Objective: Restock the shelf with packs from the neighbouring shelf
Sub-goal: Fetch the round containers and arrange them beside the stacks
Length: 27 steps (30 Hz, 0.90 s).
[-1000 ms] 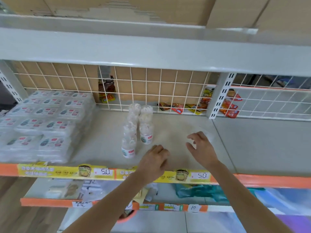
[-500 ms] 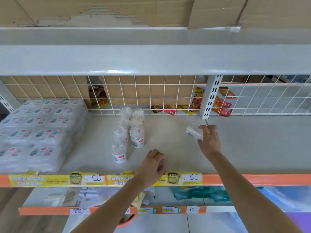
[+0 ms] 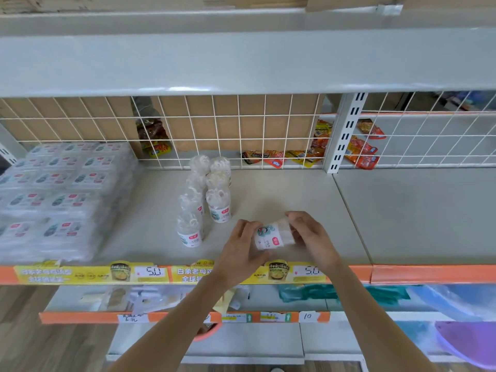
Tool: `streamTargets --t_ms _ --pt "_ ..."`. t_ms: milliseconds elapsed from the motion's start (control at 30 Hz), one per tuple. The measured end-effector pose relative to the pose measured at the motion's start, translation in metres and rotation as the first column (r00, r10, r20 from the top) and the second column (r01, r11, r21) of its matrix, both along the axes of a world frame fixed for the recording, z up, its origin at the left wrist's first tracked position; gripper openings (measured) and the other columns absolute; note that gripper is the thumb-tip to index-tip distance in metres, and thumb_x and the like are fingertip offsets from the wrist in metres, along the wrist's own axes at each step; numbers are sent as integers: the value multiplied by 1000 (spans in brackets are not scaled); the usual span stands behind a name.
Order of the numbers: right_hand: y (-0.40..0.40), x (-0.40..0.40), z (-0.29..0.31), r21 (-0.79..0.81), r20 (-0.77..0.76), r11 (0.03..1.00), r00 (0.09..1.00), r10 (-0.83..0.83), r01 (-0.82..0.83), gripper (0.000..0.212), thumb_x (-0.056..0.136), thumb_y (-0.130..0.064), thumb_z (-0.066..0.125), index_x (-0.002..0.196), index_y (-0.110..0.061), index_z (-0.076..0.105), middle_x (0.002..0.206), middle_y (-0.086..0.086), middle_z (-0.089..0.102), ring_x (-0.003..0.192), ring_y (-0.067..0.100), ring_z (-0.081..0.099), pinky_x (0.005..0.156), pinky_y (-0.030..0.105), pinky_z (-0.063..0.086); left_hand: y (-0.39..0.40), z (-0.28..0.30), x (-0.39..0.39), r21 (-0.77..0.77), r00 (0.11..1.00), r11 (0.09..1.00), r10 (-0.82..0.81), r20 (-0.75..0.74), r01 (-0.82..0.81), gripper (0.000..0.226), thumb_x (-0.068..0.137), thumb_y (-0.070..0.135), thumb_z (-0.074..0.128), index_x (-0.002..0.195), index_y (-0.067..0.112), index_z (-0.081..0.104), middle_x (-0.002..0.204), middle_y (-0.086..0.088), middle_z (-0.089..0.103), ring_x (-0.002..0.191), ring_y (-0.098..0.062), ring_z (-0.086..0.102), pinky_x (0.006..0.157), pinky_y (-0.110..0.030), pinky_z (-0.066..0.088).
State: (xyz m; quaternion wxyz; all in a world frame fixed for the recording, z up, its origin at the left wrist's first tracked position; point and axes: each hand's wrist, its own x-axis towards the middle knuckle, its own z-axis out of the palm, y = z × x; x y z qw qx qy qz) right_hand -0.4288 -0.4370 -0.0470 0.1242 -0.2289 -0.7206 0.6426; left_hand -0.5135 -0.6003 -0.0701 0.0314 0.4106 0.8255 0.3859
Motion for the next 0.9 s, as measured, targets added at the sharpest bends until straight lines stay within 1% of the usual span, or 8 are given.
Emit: streamTargets --t_ms 133,233,333,467,567,667,767,900 --pt "5 -1 -1 -127 -82 992 996 -20 10 23 95 -26 45 103 -19 65 85 5 65 72 13 56 73 29 42 2 2 0 -55 989 994 98 108 -92 42 77 40 69 99 17 42 94 5 45 77 -12 47 60 -20 35" --pt "2 1 -1 -48 -58 997 996 62 -64 23 94 -27 47 106 -17 64 83 3 66 72 10 59 71 23 45 8 5 -3 -99 967 982 178 182 -162 42 78 47 65 87 16 38 81 5 45 69 -12 45 54 -20 31" --pt "-1 -2 4 49 57 994 994 97 -100 31 91 -39 49 115 -20 57 94 -2 65 78 5 62 71 15 47 9 6 -2 -101 975 983 167 145 -153 45 78 51 62 84 16 35 78 4 43 67 -14 42 53 -22 27" --pt "-6 -20 14 258 243 956 967 76 -140 50 84 -51 55 124 -22 50 111 1 59 89 12 61 79 26 51 4 7 0 -107 993 991 88 80 -79 54 70 63 52 90 16 35 84 -1 47 71 -20 47 55 -24 31" --pt "-16 -26 27 496 254 838 961 109 -226 51 80 -40 65 124 -20 49 113 -4 50 94 12 53 82 24 43 -4 7 -1 -130 997 989 72 14 -69 49 76 51 64 94 11 41 88 -1 47 77 -20 45 65 -27 32" --pt "-32 -27 38 678 202 677 958 202 -285 59 79 -30 68 130 -18 42 114 -5 41 89 12 48 83 26 41 -24 5 -3 -201 977 975 49 -208 -92 41 84 45 53 97 6 51 92 -6 53 85 -24 49 73 -33 40" --pt "-50 -30 41 776 174 555 946 272 -302 59 78 -24 68 130 -14 41 122 1 41 101 16 46 85 29 44 -51 4 -5 -155 953 986 20 -304 -70 31 78 34 39 84 8 56 78 -5 56 70 -26 56 61 -34 47" --pt "-77 -46 35 812 174 494 936 304 -312 59 79 -24 66 131 -18 41 120 2 34 95 17 51 80 32 48 -86 1 -11 -131 957 991 -2 -291 -38 22 79 23 39 77 10 57 74 -3 55 70 -22 53 61 -35 50"
